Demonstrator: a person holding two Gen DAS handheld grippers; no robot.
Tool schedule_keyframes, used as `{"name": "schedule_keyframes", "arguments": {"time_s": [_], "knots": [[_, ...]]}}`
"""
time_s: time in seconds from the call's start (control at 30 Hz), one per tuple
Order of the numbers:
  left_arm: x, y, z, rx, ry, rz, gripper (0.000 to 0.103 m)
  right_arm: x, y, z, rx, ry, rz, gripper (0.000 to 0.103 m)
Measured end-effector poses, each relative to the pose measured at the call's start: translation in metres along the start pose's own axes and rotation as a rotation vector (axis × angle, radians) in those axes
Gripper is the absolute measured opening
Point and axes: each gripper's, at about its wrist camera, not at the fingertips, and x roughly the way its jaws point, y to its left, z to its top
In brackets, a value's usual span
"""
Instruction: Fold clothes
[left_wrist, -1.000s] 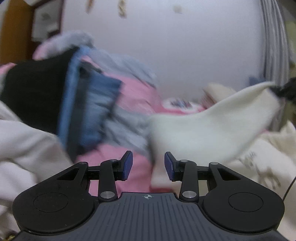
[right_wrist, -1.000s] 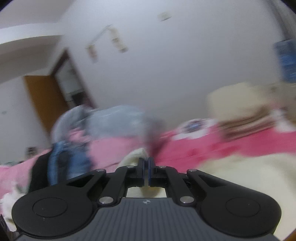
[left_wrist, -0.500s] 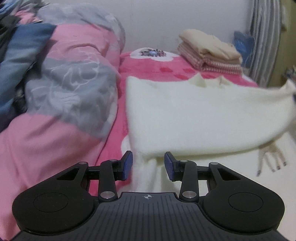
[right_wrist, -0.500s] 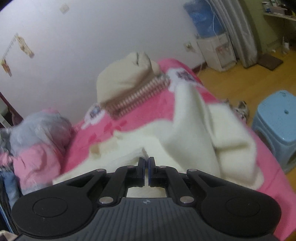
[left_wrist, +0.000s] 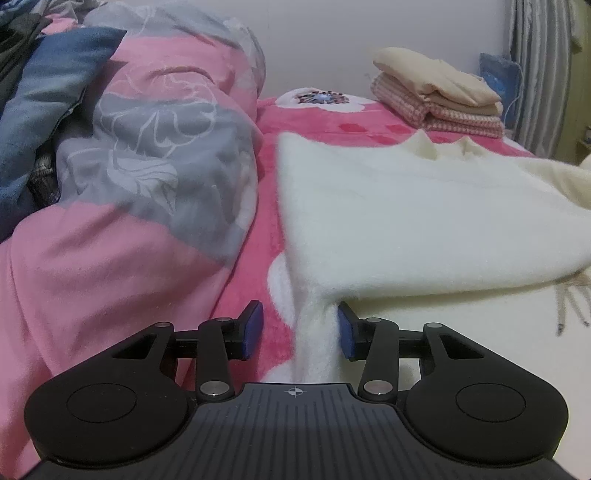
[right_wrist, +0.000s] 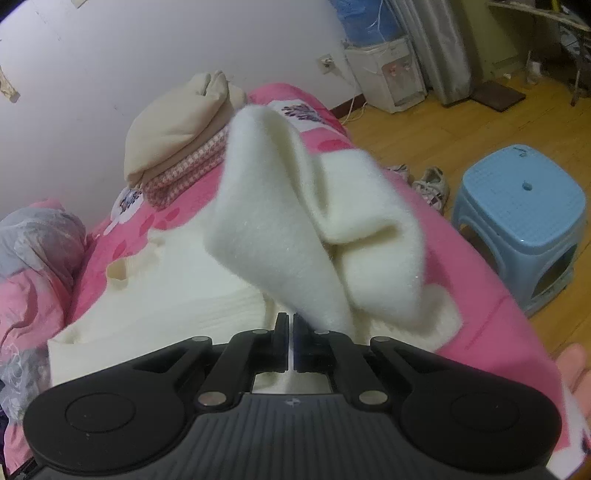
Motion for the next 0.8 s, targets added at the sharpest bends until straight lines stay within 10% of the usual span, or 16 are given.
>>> {"name": "schedule_keyframes", "arguments": {"time_s": [0.23,0.33,0.5,0.8], "knots": [[-0.030,0.012,0.014,-0.048,-0.033,-0.066,0.045,-0.047,0.019,-0.002,-0.103,-0.189,-0.053,0.007],[-0.030,0.001,0.024,-0.026,-0.080,-0.083,0.045,-0.053,-0.014,0.008,0.077,-0.243,-0.076,0.032],[-0.004,-0.030,0.034,0.023,-0.100,-0.059,0.045,-0.045,-0.067,0.015,0.303,-0.191,-0.066,0.038],[0.024,-0.040,0.026,0.021,-0.040,0.002,0.045,-0.017,-0.072,0.016,0.198,-0.115,-0.074,0.051]]}}
